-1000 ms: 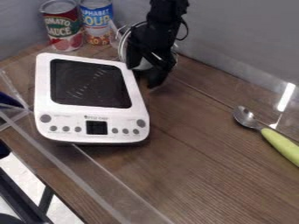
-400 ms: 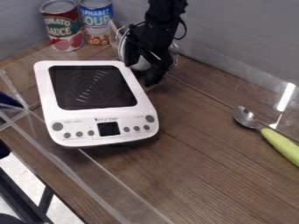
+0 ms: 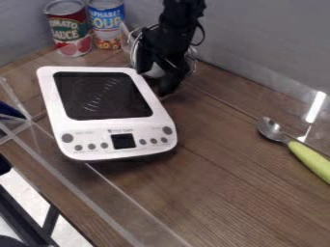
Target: Remove silver pot from the white and black stove top and place it on the table
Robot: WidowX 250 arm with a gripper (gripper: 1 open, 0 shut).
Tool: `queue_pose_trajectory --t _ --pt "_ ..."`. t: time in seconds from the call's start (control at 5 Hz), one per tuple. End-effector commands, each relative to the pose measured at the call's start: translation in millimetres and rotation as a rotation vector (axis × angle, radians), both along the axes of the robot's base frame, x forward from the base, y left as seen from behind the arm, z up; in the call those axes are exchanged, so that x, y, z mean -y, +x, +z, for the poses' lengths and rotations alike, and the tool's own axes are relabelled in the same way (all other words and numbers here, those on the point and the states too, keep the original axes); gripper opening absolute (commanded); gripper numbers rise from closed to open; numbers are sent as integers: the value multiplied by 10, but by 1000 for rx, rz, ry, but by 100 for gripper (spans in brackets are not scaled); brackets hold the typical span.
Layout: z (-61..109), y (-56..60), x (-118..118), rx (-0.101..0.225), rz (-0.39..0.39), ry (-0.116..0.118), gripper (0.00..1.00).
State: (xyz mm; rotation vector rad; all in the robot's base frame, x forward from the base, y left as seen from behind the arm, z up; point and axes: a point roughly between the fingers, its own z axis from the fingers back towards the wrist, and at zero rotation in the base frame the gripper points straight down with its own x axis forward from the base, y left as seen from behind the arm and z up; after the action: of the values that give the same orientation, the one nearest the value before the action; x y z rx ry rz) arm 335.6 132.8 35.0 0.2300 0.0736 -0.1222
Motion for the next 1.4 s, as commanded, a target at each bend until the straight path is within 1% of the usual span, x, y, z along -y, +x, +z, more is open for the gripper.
queue_pose_trajectory --t 0.0,0.2,0.4,0.6,1.0,1.2 --pt "164 -22 -76 33 11 19 100" --pt "210 -9 -120 28 16 24 100" --pt "252 33 -100 29 8 25 100" --pt "249 77 -84 31 2 27 100" --pt "181 117 -40 30 -3 25 100" --pt "191 131 -10 28 -5 23 100"
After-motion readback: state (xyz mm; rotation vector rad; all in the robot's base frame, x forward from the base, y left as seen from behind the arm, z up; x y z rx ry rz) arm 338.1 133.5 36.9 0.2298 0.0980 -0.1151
